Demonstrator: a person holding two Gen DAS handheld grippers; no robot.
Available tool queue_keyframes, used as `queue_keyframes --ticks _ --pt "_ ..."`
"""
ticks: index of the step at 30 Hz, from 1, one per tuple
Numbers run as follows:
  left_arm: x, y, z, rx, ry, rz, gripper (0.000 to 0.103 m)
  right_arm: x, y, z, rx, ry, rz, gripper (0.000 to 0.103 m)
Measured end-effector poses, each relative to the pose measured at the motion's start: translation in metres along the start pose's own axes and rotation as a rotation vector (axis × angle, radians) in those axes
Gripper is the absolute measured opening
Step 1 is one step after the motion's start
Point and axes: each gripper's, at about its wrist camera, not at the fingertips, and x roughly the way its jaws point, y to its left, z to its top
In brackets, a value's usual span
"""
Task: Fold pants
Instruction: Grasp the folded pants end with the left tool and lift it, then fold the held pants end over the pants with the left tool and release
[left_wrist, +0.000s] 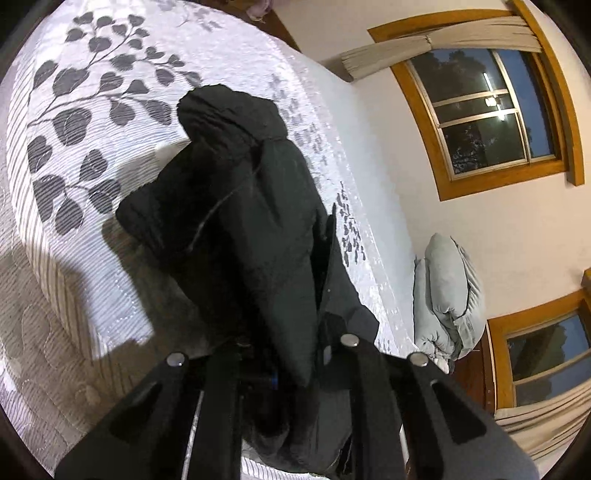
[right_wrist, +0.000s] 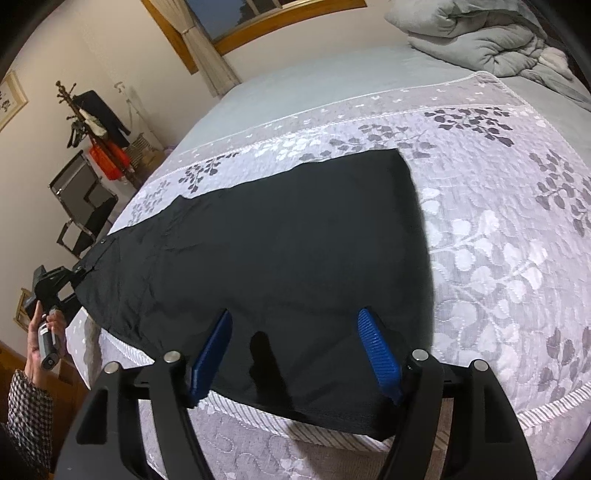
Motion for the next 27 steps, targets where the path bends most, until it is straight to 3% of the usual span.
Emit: queue_keyframes --ticks 10,16,27 --pt "-0.001 -0.025 -0.007 0.096 -0.013 0.009 0.012 0.015 -0.005 -0.004 -0.042 0.05 -0.082 0.072" --pt "-0.003 -0.055 -0.014 0.214 -0.035 -0.006 0.013 0.013 -0.009 -0.004 -0.019 0.044 -0.061 0.072" --pt "0.0 -0.153 -0.07 0.627 -0.025 -0.025 0.024 0.014 -0.012 -0.005 -0.012 0.039 -0.05 0.072"
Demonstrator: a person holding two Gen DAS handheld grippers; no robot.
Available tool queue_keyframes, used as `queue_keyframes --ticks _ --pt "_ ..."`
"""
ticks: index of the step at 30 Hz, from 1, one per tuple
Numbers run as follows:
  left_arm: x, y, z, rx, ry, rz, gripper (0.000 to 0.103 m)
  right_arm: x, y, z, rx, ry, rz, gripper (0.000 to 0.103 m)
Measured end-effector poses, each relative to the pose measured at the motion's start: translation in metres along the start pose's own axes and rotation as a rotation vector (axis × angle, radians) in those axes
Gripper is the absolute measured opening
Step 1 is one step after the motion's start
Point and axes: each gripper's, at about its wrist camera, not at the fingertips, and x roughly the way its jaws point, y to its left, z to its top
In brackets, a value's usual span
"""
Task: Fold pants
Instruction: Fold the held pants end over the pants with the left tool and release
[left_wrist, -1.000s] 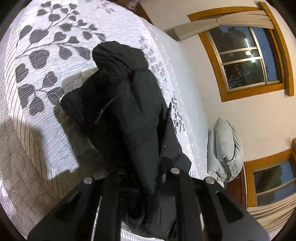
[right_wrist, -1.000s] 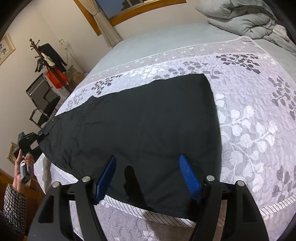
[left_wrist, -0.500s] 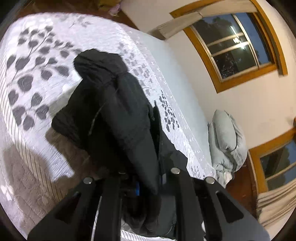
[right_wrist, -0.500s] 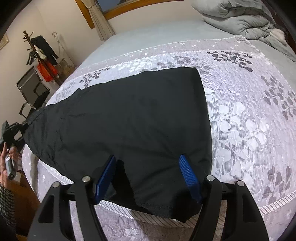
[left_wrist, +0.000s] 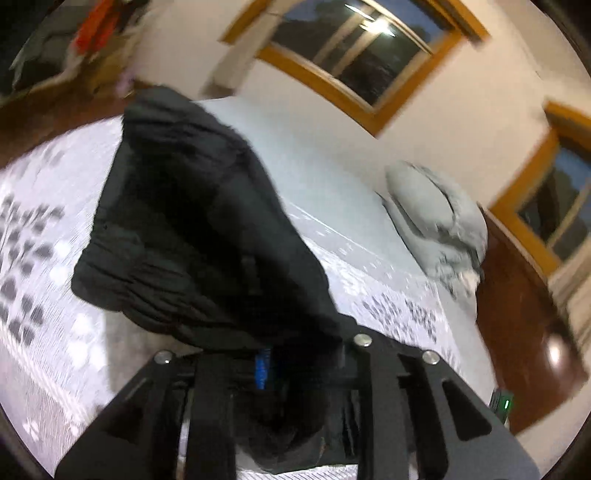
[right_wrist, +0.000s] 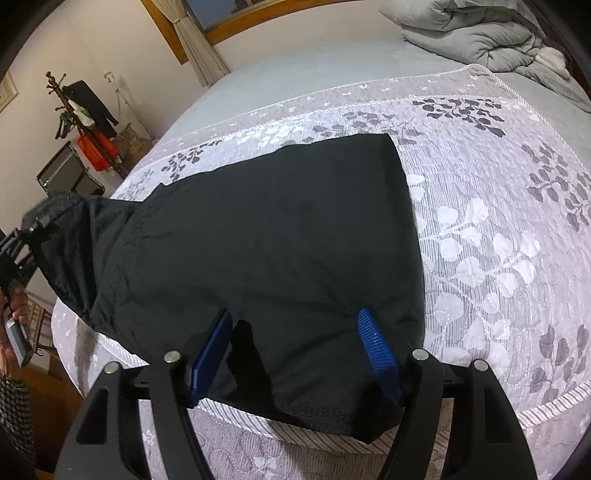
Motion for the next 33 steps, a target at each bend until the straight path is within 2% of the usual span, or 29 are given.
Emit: queue_keyframes --ticks 7,17,27,29,31,33 --pt "0.024 -0.066 -0.019 0.197 0.082 -0.046 0.029 -0.002 -0.002 -0.001 0.004 -0.007 0.012 0.072" --pt "0.046 -0.106 -0.046 0.292 0.186 -0.097 0.031 -0.004 -0.007 -0.004 0.028 -0.015 0.048 0.072" --pt "0.074 -0.115 -0.071 0.362 0.31 -0.14 0.035 -0.005 -0.007 -0.002 0.027 -0.013 0.051 0.072" --pt "0.078 -0.116 -0.077 0.379 0.346 -0.145 0.04 -0.005 -0.007 -0.002 0.029 -0.012 0.053 0.072" --pt "0.08 -0.119 -0.082 0.411 0.37 -0.156 0.041 -0.006 -0.008 -0.001 0.031 -0.013 0.054 0.072" --pt "0.076 -0.116 -0.088 0.448 0.387 -0.155 0.048 -0.007 -0.009 0.0 0.037 -0.014 0.054 0.072"
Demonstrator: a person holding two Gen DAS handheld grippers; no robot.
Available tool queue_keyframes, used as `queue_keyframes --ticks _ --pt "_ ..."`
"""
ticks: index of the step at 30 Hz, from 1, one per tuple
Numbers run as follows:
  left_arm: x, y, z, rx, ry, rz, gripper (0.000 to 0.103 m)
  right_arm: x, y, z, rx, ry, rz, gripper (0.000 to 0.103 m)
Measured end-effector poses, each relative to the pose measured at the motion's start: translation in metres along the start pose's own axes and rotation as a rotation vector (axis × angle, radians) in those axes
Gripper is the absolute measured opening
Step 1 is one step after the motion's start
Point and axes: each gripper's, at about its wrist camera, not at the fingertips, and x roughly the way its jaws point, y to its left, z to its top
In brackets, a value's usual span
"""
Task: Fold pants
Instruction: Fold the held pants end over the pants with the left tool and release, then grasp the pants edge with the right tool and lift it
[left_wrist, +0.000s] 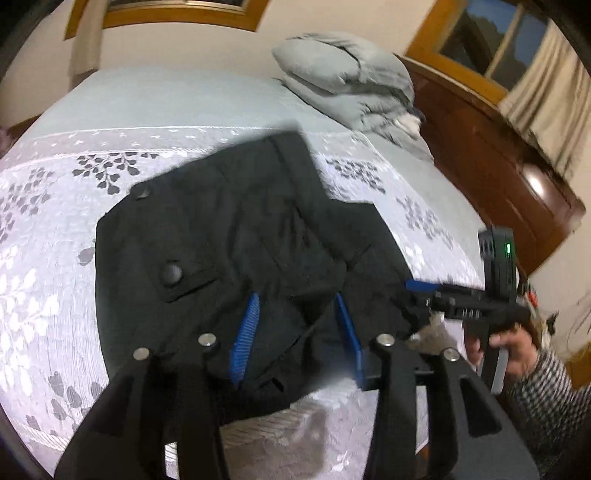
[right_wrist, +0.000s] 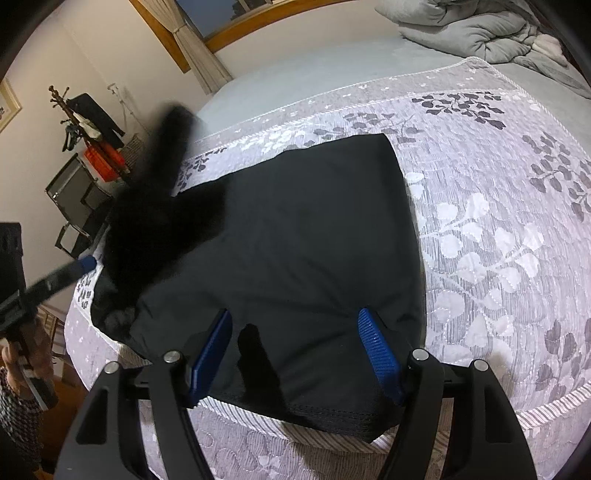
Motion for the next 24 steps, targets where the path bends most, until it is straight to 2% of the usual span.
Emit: queue_keyframes --ticks 3,4,5,7,10,13,17,20,24 --pt "-0.005 0.002 -0.007 0.01 0.001 0.015 0.062 -0.003 -0.002 0.001 0.017 -0.006 0.012 0.072" --pt "-0.005 0.005 -0.009 0.005 0.005 0.029 0.073 -0.004 -0.003 0.001 0.027 -0.006 0.019 0.072" --pt "-0.007 0.009 -0.01 -0.004 0.005 0.05 0.076 -0.005 -0.004 0.002 0.035 -0.005 0.023 0.072" --pt "-0.015 0.019 -0.012 -0.037 -0.015 0.086 0.076 -0.007 -0.004 0.005 0.038 -0.008 0.019 0.072" --pt "-0.029 0.039 -0.016 -0.134 -0.048 0.116 0.09 -0.013 0.003 0.012 0.016 -0.022 0.032 0.072" --pt "-0.036 0.059 -0.019 -0.214 -0.049 0.16 0.09 -0.014 0.009 0.02 0.018 -0.022 0.082 0.078" --pt "-0.029 0.082 -0.03 -0.304 0.016 0.225 0.09 -0.006 0.02 0.036 0.034 -0.007 0.147 0.081" --pt "-0.022 0.088 -0.038 -0.321 0.055 0.232 0.09 0.001 0.031 0.049 0.042 0.01 0.217 0.083" --pt "-0.019 0.087 -0.044 -0.294 0.07 0.246 0.09 0.017 0.048 0.065 0.04 0.046 0.254 0.085"
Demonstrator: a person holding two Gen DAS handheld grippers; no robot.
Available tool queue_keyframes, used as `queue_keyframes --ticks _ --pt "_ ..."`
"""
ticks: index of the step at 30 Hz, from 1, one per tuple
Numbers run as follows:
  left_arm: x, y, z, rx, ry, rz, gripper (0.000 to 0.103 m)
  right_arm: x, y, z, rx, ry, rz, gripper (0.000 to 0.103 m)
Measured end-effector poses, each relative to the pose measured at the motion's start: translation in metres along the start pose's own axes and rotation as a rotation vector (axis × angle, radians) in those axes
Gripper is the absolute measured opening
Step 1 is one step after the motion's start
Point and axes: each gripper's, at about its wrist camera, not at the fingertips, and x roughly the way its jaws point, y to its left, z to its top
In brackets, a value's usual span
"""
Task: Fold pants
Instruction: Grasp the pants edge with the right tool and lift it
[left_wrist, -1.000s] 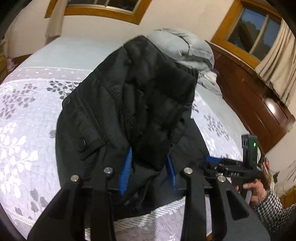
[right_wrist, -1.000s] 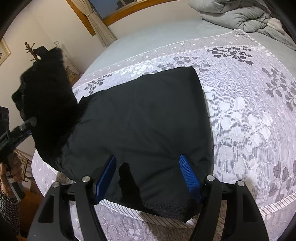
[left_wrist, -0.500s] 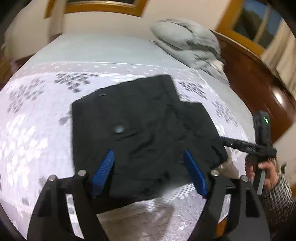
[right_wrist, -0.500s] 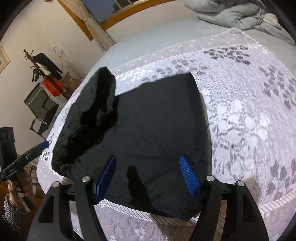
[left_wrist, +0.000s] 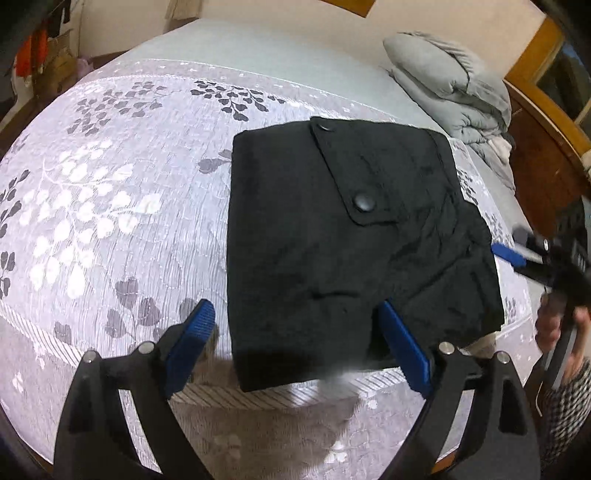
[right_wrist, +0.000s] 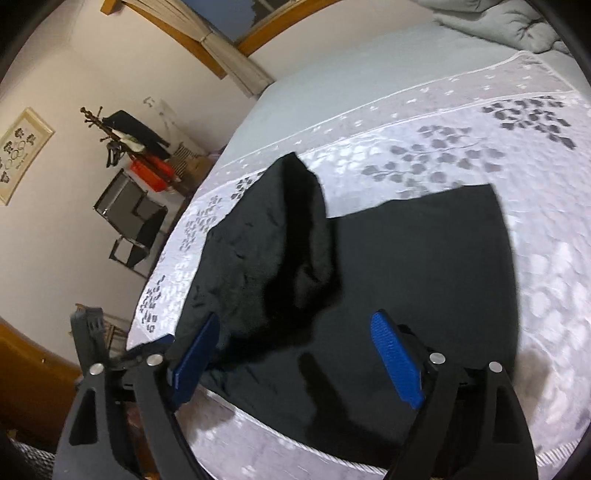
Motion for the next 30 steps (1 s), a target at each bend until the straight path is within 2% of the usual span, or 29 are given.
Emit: queue_keyframes --ticks 7,12,14,15,16,21,27,30 --pt "0.005 0.007 -0.001 -0.023 0.007 -0.019 0.092 0.034 -0.004 0.012 0.096 0.062 0.071 0.085" --pt "0.007 0.009 -0.002 -0.029 0.019 -0.03 0.094 0.051 -0.008 0.014 0.133 0.08 0.091 0.085" --pt "0.008 0.01 -0.002 -0.028 0.023 -0.031 0.095 0.056 -0.005 0.016 0.125 0.082 0.084 0.079" --pt "0.008 0.01 -0.002 -0.026 0.025 -0.03 0.095 0.058 -0.005 0.017 0.12 0.083 0.079 0.069" --pt "0.008 0.01 -0.001 -0.024 0.025 -0.03 0.095 0.061 -0.004 0.017 0.118 0.087 0.076 0.065" --pt "0.009 0.01 -0.001 -0.026 0.031 -0.033 0.096 0.069 -0.002 0.02 0.116 0.09 0.06 0.06" --pt "0.014 0.011 0.0 -0.038 0.045 -0.038 0.097 0.071 -0.002 0.019 0.107 0.076 0.052 0.044" --pt "0.018 0.011 0.001 -0.042 0.053 -0.039 0.097 0.07 0.005 0.017 0.062 0.057 0.028 0.037"
